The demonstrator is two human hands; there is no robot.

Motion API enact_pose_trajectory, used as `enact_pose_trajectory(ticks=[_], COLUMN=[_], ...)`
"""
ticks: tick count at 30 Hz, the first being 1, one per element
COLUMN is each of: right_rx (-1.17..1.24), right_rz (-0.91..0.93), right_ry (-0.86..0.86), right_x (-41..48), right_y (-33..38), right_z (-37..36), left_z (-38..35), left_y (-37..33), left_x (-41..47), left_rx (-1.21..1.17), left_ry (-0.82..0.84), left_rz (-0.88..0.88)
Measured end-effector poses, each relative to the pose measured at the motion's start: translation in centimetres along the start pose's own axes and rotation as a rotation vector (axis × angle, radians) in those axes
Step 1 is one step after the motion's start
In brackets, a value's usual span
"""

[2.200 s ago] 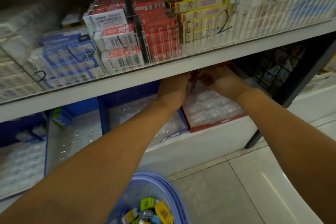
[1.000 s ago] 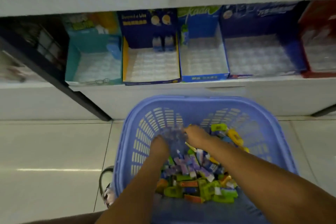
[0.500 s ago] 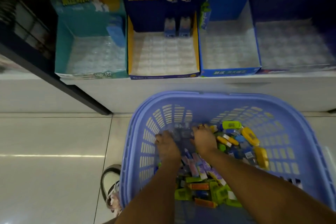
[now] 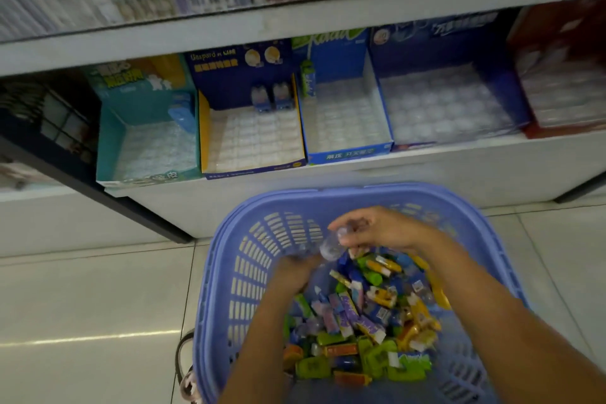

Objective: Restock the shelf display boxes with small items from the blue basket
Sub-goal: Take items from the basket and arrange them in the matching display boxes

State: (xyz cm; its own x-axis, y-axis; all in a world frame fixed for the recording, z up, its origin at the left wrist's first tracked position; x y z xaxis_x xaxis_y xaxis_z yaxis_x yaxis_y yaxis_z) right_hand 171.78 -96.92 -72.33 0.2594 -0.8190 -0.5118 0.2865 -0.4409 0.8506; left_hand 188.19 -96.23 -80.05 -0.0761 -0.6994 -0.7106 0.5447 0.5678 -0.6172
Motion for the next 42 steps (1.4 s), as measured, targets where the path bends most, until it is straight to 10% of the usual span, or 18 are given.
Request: enact_pose_trajectory(ticks=[5,12,18,23,29,42], right_rx=[0.245,0.466,0.051,-0.367,-0.492,-0.708], right_rz=[0.233,0.521,0.371,0.313,0.348,0.203], right_ry=[-0.038,-0.607,-1.071,-1.091,-1.052,-0.959], right_x=[-8.2,-16.0,-20.1,-19.7,-17.1,-13.6], right_y=[5.4,6.6,4.6,6.1,6.9,5.7], right_z=[7.0,21.4,32.9,37.4,37.9,38.6], left_z=[-3.6,-10.2,-14.0,-16.4,-16.2,-20.8], left_y=[-9.7,-24.6,-32.1,-37.6,-43.1,-45.1], left_x=[-5.3,-11.5,-11.4,-10.8,-7.7,-6.3], left_rx=[-0.269,-0.670,-0.534,-0.481,0.092,0.628], left_ry=[0.158,0.491,0.418,0.378,-0.150,-0.216], left_rz=[-0.243,-0.368,-0.422,-0.601,-0.868,-1.270])
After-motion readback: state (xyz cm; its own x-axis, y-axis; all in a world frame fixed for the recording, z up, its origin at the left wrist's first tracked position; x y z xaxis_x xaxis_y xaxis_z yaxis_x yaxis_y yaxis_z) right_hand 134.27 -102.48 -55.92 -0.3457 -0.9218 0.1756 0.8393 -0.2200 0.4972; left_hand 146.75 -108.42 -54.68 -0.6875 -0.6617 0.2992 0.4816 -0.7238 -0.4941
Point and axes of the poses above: each hand's wrist, its own x-axis towards the middle knuckle, its own z-axis out of the back of the hand, y = z × x, the point moved 8 cm from there along x, towards the middle knuckle, and after that the axes turned 3 degrees about -y, right-handed, at the moved point
